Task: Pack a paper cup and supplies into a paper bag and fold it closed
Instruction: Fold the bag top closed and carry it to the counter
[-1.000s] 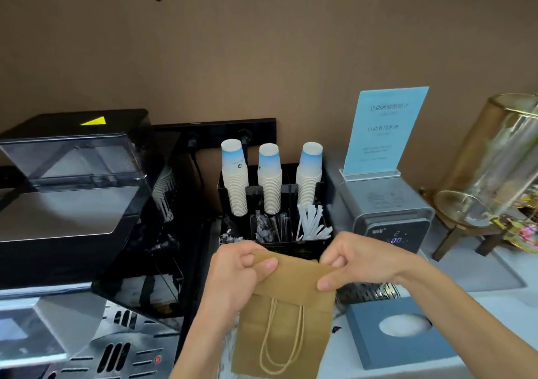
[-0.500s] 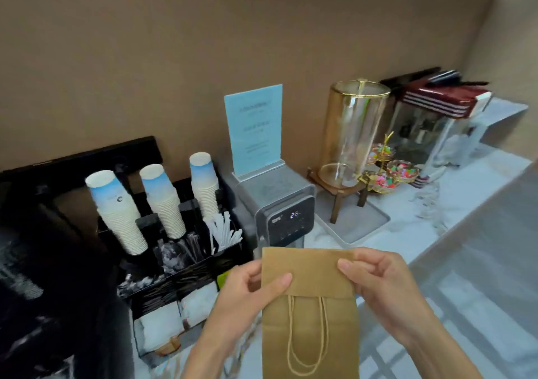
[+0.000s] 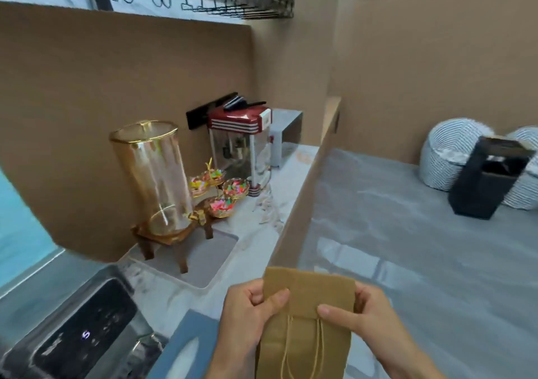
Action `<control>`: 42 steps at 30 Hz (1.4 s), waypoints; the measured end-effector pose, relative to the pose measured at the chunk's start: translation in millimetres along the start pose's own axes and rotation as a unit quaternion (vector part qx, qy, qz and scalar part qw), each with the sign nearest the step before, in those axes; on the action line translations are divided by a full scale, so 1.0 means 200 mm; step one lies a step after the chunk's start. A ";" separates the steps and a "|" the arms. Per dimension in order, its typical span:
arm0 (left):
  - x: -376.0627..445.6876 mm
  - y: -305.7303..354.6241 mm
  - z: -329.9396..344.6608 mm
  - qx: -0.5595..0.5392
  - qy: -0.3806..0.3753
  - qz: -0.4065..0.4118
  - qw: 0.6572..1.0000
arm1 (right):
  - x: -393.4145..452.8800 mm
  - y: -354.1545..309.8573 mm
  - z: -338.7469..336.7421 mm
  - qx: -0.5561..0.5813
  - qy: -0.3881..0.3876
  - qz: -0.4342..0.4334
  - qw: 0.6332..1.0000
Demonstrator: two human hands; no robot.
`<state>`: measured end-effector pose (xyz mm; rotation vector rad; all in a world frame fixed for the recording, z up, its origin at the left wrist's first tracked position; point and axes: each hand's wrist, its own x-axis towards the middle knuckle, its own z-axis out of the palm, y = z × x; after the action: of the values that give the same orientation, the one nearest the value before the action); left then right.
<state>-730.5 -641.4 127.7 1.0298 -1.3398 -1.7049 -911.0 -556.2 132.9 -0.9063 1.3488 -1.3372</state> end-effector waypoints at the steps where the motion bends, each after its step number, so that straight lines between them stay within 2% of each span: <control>1: 0.05 0.00 0.08 0.003 -0.017 -0.002 1.000 | 0.02 -0.01 -0.08 -0.005 0.016 -0.005 1.000; 8: 0.43 0.03 0.50 0.066 -0.098 0.015 0.993 | 0.18 -0.10 -0.55 -0.008 0.102 -0.012 0.995; 17: 1.01 0.03 0.95 0.058 -0.142 -0.016 0.988 | 0.58 -0.15 -1.07 0.037 0.140 -0.025 0.989; 31: 2.60 0.16 1.74 0.063 -0.202 -0.005 0.977 | 1.90 -0.46 -2.09 -0.012 0.195 -0.025 0.980; 42: 3.73 0.24 2.40 0.081 -0.194 0.009 0.978 | 2.87 -0.68 -2.89 -0.009 0.215 -0.037 0.976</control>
<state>-1473.7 -1127.9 126.6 0.7915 -1.7526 -1.8717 -1617.9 -982.4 128.8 -0.7064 1.6683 -1.6457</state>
